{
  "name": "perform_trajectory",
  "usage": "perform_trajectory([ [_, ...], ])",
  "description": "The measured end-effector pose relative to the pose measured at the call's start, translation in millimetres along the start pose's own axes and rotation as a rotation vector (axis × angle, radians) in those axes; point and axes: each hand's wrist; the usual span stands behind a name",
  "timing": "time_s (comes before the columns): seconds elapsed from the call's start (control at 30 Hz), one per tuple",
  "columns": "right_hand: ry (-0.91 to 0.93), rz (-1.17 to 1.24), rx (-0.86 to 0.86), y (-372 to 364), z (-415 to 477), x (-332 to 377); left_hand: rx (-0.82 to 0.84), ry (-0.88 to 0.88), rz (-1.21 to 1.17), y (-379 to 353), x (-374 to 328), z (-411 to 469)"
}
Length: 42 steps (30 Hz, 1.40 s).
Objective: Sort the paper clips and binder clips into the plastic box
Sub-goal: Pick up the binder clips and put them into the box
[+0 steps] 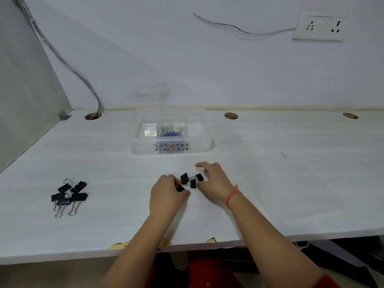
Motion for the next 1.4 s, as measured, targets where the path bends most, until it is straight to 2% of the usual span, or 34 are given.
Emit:
perform_trajectory([
  [0.1, 0.121, -0.162, -0.034, -5, 6, -3, -0.039, -0.037, -0.01, -2, -1, -1],
  [0.17, 0.12, -0.096, -0.078, -7, 8, -6, -0.101, -0.021, -0.104, 0, 0, -3],
  [0.23, 0.019, 0.226, -0.061, -5, 7, -7, -0.152, 0.112, -0.405, 7, -2, -4],
  [0.3, -0.182, 0.804, 0.092, 3, 4, -2, -0.155, 0.345, -0.879, 17, -7, -1],
  [0.37, -0.406, 1.281, 0.254, 14, -2, 0, -0.109, 0.538, -1.232, 24, -8, 1],
  [0.4, -0.481, 1.409, 0.284, 17, -5, -1, -0.092, 0.603, -1.348, 26, -8, 3],
  [0.47, -0.519, 1.383, 0.296, 19, -7, -3, -0.062, 0.663, -1.484, 29, -7, 5],
  [0.53, -0.439, 1.119, 0.251, 14, -8, -3, -0.044, 0.662, -1.483, 28, -8, 6],
  [0.57, -0.365, 0.981, 0.208, 10, -8, -4, -0.048, 0.617, -1.408, 25, -7, 7],
  [0.6, -0.276, 0.846, 0.153, 6, -8, -5, -0.058, 0.53, -1.256, 22, -6, 9],
  [0.73, -0.035, 0.165, -0.006, -7, -12, -3, -0.035, 0.059, -0.329, 8, 6, 17],
  [0.77, -0.002, 0.023, -0.014, -9, -13, -3, 0.0, -0.017, -0.175, 8, 7, 18],
  [0.83, 0.066, -0.084, -0.043, -11, -13, 0, 0.036, -0.116, -0.055, 8, 8, 20],
  [0.93, 0.081, -0.085, -0.069, -9, -12, 1, 0.024, -0.158, -0.059, 6, 11, 23],
  [1.07, 0.019, -0.089, 0.005, 1, -12, -5, 0.051, -0.216, -0.018, 7, 18, 23],
  [1.13, -0.062, 0.094, 0.123, 7, -13, -6, 0.042, -0.238, -0.02, 7, 21, 20],
  [1.2, -0.189, 0.425, 0.307, 15, -14, -5, 0.007, -0.216, -0.1, 8, 23, 16],
  [1.3, -0.331, 0.917, 0.55, 23, -17, -6, -0.063, -0.001, -0.52, 14, 26, 7],
  [1.4, -0.339, 1.143, 0.683, 21, -19, -9, -0.095, 0.305, -1.178, 26, 23, -2],
])
Point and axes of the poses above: each hand's wrist, its own z-axis towards the middle knuckle, its own y-axis out of the back of the hand, x = y × z, and after that the axes turned 12 degrees about -y, right-handed
